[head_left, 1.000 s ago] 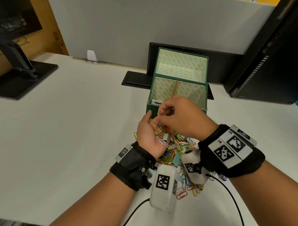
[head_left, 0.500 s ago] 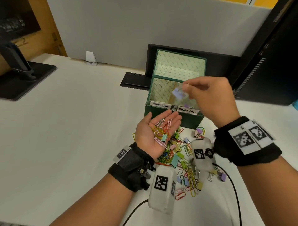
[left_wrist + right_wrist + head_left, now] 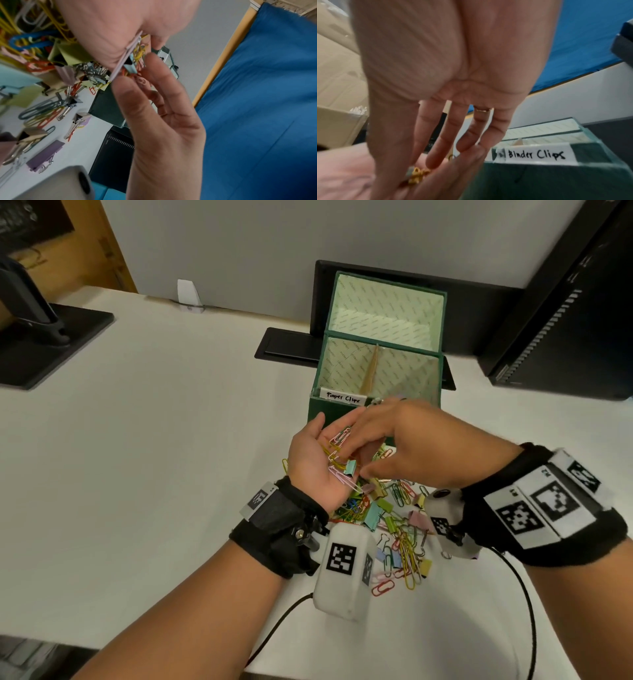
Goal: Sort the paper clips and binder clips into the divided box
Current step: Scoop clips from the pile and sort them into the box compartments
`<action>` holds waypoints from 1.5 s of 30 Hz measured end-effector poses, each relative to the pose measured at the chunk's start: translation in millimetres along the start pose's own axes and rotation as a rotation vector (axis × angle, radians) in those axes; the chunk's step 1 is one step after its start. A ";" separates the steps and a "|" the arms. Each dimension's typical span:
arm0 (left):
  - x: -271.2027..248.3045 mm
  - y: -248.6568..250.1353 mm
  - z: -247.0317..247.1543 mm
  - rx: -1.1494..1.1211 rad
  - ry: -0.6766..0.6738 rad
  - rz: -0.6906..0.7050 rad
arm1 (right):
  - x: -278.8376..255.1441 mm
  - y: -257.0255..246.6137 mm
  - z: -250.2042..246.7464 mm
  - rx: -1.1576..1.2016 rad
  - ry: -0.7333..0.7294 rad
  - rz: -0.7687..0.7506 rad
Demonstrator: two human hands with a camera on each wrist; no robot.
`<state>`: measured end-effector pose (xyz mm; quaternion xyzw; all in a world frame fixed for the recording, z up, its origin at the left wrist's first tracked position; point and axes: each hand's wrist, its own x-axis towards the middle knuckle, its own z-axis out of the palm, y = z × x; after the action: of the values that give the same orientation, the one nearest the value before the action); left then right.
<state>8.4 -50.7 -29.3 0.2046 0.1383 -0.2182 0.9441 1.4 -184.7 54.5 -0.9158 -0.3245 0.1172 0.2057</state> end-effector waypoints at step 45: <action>-2.9 0.9 4.8 -0.094 -0.036 -0.014 | 1.4 10.1 -13.7 -0.105 0.242 0.192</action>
<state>7.1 -51.1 -23.8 0.1551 0.1326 -0.2217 0.9535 12.7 -195.1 62.0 -0.9595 -0.2142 0.0079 0.1828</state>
